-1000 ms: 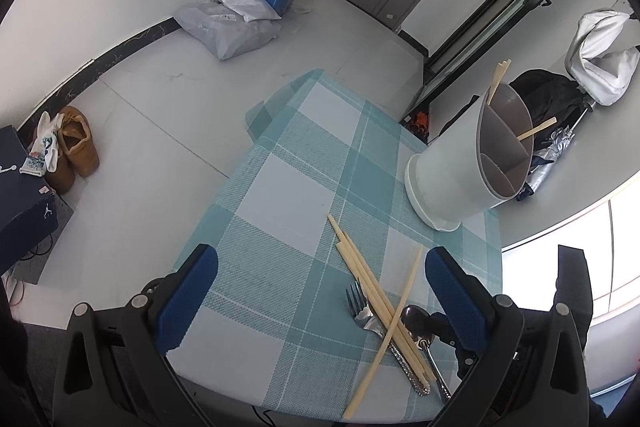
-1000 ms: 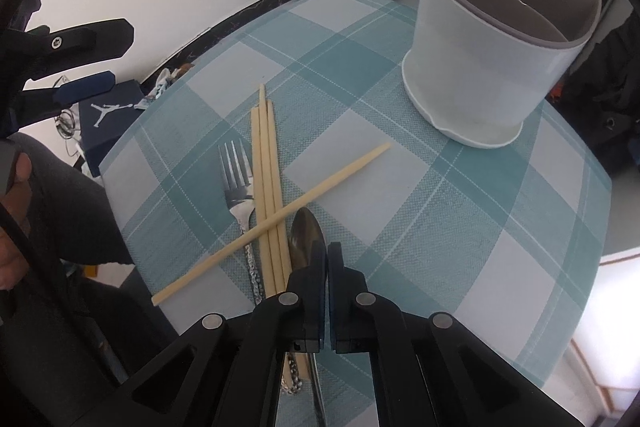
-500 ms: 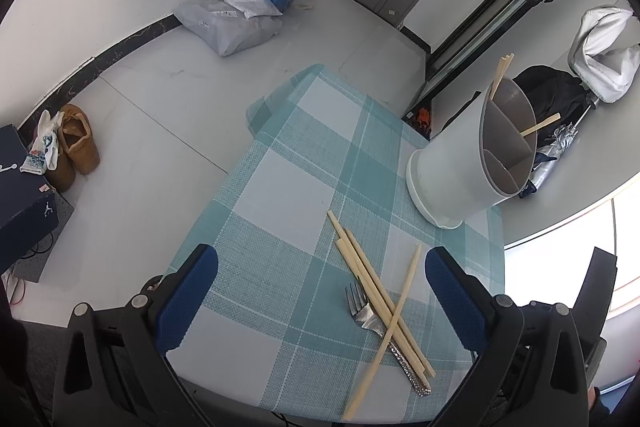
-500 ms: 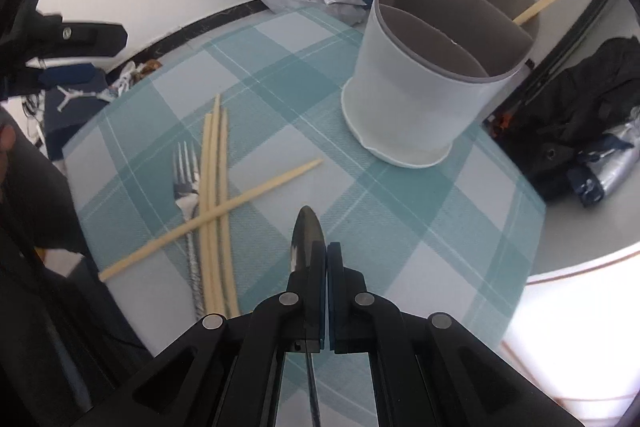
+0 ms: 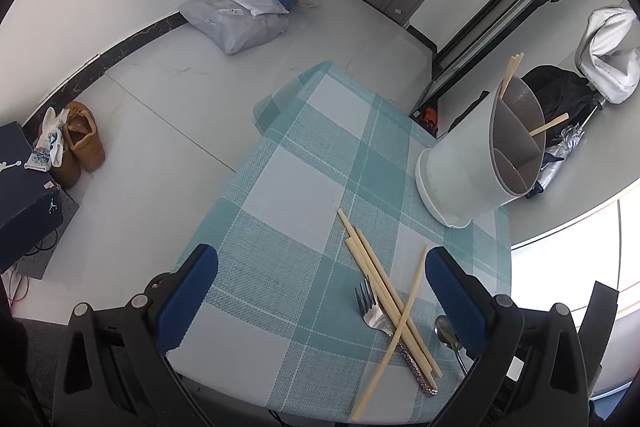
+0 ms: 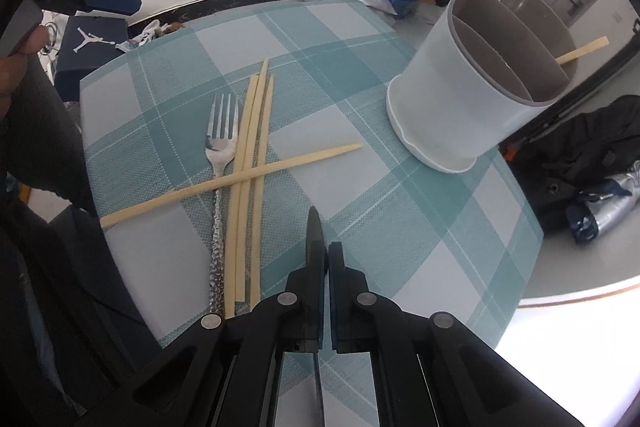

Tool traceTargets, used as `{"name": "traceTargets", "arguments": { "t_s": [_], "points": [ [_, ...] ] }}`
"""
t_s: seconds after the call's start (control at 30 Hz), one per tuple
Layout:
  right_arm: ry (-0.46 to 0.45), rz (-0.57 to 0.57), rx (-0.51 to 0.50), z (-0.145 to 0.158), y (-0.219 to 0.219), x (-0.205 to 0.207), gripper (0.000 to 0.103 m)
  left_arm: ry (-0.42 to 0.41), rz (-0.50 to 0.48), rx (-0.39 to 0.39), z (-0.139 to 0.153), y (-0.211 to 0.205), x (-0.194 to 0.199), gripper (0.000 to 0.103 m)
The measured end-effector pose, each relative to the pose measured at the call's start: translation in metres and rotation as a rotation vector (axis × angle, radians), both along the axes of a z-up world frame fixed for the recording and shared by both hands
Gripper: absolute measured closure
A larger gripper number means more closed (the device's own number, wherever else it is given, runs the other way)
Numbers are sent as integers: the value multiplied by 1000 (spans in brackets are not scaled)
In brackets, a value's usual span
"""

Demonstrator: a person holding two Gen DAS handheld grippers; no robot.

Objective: Organize utensils
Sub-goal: 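Lift the spoon with the right gripper while the left gripper grasps the silver fork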

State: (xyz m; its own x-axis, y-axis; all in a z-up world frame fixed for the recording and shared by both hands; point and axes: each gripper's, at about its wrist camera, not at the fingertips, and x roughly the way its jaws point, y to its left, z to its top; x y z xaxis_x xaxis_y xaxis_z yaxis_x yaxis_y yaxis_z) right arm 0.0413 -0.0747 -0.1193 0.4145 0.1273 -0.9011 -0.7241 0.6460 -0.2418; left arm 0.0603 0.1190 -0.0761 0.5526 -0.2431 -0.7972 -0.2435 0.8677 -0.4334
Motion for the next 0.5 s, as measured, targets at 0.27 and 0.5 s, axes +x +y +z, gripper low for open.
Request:
{"name": "traceTargets", "arguments": {
  "t_s": [0.27, 0.5],
  "points": [
    [58, -2, 18, -9, 6, 1, 101, 36, -30, -17, -10, -4, 4, 1],
    [106, -21, 79, -16, 3, 14, 101, 88, -131, -71, -29, -20, 10, 1]
  ]
}}
